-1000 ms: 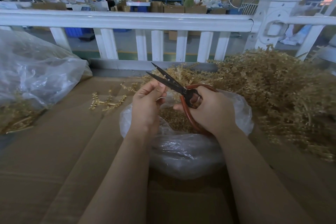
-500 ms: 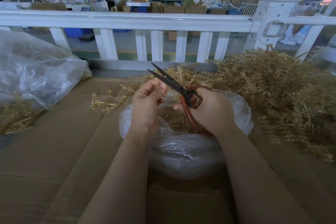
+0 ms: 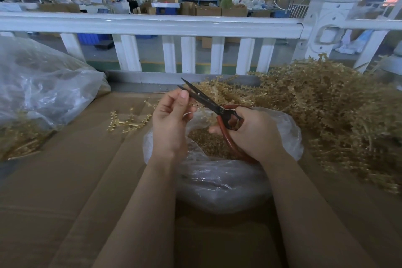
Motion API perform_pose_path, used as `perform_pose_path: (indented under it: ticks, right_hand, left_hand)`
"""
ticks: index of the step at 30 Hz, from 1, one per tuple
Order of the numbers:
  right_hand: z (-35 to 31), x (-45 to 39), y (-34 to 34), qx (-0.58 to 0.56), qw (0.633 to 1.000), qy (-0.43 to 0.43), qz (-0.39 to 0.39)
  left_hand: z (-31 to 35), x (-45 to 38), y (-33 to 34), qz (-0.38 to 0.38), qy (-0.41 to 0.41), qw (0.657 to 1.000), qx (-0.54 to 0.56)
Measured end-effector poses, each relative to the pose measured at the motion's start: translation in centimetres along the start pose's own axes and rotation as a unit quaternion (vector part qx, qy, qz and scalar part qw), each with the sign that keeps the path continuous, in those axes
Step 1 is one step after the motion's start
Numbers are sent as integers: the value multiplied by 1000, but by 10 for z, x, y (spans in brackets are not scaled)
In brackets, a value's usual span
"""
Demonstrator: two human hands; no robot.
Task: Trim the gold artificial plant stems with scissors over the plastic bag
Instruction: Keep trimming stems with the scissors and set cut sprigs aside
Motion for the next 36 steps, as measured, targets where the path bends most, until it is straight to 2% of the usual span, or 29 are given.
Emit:
perform_pose_path:
  ticks: [7,12,17,36]
  right_hand:
    - [1,0,2,-6,1000,7,-11]
    - [0,1,1,29,1000,0,-10]
    - [-1,1,-4,66,998,-5,15]
    - [-6,0,-7,62,998,-2,12]
  left_hand:
    - [2,-1,-1,1,11,1000,-4]
    - [3,-1,-3,17,48,996,-72]
    - [6,3,3,-3,89,986,-140]
    - [5,2,4,-11,82,986,-147]
Point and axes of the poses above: each hand's wrist, its own x-axis away from the middle knuckle, its own y-axis out of the palm, z = x × y, the point moved 7 cm from there along -x, towards the middle knuckle, and after that the axes turned 13 degrees about -x, right-handed, at the moved point
